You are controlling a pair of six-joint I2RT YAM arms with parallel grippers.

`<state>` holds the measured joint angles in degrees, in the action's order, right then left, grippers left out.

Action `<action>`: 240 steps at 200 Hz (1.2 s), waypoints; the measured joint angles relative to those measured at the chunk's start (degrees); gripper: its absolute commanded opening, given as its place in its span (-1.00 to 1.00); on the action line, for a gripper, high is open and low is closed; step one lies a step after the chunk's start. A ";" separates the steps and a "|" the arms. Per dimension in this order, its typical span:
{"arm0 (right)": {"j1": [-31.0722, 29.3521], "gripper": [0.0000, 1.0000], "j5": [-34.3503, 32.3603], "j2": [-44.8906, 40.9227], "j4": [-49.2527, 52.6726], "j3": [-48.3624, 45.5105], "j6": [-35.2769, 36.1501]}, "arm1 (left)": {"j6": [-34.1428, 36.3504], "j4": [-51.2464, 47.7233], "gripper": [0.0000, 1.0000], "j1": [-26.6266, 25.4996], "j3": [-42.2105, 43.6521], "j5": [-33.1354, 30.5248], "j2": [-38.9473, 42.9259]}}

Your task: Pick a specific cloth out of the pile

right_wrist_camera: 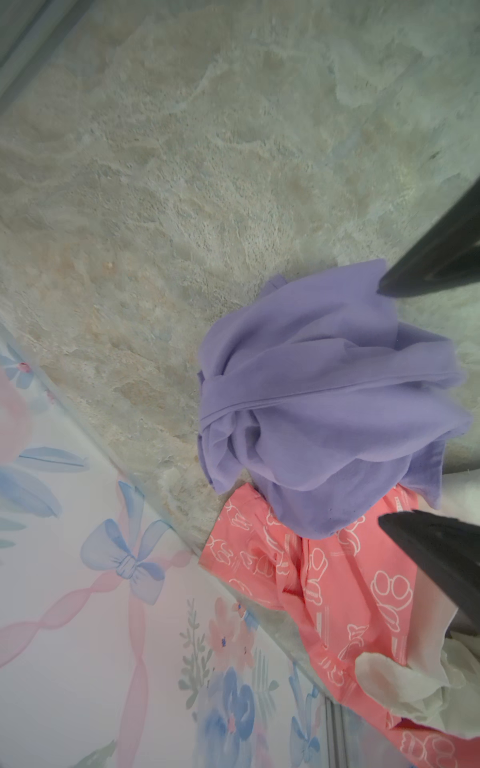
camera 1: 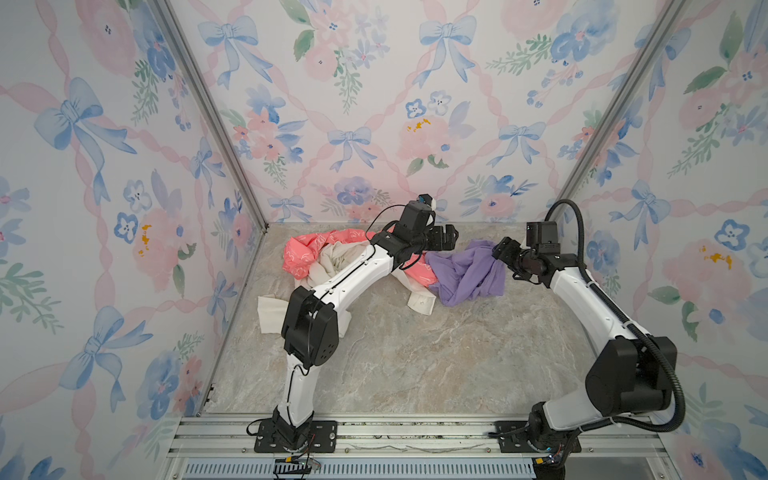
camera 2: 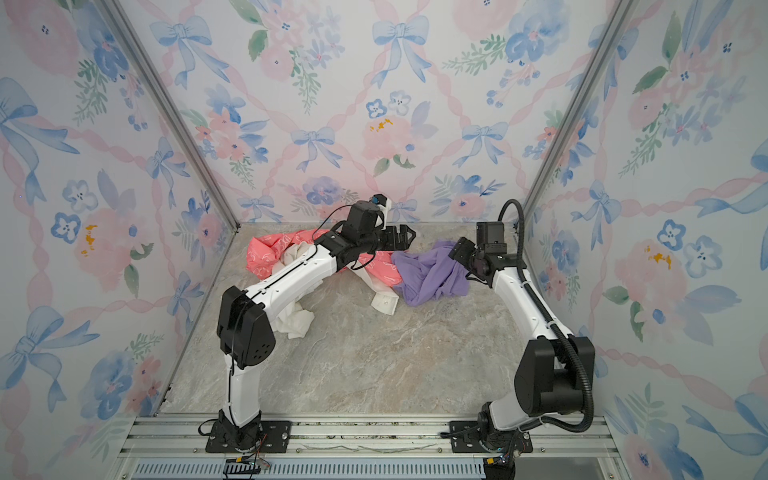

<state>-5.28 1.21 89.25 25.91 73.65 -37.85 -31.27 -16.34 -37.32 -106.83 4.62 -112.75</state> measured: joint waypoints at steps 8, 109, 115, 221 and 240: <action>-0.52 0.33 -0.26 1.22 0.72 0.28 -0.31 | 0.31 0.22 0.96 0.44 2.34 -0.87 2.62; -1.09 -0.98 -2.12 13.84 3.91 6.32 -5.14 | 4.52 -0.48 0.96 1.68 22.71 -5.64 20.96; -0.96 -1.00 -2.21 13.84 3.93 6.60 -5.25 | 4.79 -0.48 0.96 1.99 22.71 -5.97 21.09; 5.22 -1.00 -7.96 5.16 1.62 18.73 -0.22 | 10.95 6.64 0.96 4.87 24.17 -12.22 25.86; 5.49 -1.00 -8.59 3.76 0.26 22.82 2.54 | 11.65 8.48 0.96 5.11 24.65 -12.76 26.34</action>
<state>0.21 -7.38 93.01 26.17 96.47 -35.31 -19.62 -7.86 -32.21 -82.17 -8.14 -86.41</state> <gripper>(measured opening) 0.045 0.979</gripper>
